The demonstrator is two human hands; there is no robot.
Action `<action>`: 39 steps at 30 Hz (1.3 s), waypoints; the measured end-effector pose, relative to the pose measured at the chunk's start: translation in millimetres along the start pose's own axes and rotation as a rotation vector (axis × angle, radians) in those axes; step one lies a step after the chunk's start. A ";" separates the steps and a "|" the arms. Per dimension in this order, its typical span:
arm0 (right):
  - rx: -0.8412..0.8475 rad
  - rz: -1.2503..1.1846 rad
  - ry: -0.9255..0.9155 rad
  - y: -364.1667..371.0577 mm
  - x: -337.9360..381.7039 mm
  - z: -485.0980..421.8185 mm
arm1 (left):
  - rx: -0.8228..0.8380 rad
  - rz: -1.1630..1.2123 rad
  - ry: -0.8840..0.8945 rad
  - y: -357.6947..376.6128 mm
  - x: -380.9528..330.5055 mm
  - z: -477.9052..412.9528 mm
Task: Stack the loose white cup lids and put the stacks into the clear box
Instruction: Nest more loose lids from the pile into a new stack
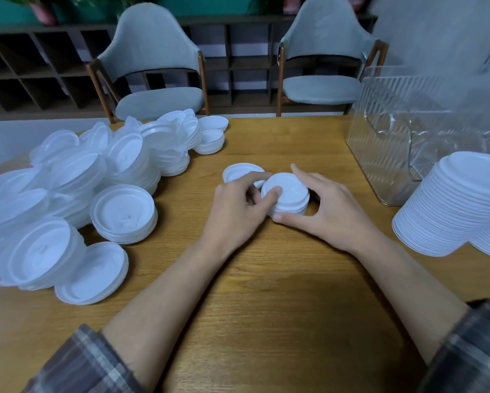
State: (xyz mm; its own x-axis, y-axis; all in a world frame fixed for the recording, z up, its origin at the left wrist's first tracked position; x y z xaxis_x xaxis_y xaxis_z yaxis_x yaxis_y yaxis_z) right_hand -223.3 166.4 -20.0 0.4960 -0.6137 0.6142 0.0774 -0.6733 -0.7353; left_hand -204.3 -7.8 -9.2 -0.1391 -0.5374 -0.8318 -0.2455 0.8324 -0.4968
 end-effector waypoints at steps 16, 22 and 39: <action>-0.023 -0.022 0.012 -1.4 1.7 0.5 | -0.038 -0.388 0.101 -28.4 22.4 -16.1; -0.034 -0.032 0.006 -1.8 1.0 0.6 | -0.070 -0.390 0.127 -28.5 24.1 -19.2; -0.047 -0.040 -0.037 -1.5 2.3 -0.2 | 0.027 0.260 -0.069 -23.3 10.4 -14.7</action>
State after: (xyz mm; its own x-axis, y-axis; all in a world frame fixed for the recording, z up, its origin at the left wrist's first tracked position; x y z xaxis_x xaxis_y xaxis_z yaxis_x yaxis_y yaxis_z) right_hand -222.4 166.0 -17.4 0.5253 -0.5705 0.6313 0.0574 -0.7165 -0.6952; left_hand -214.1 -34.7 -2.6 -0.1278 -0.2957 -0.9467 -0.1848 0.9449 -0.2702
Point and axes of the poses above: each hand's wrist, its own z-axis away from the middle knuckle, its own y-axis out of the palm, x = y × z, the point moved 9 cm from there along -z, towards the middle knuckle, and after that the axes turned 8 degrees about -y, right-handed, at the moved point
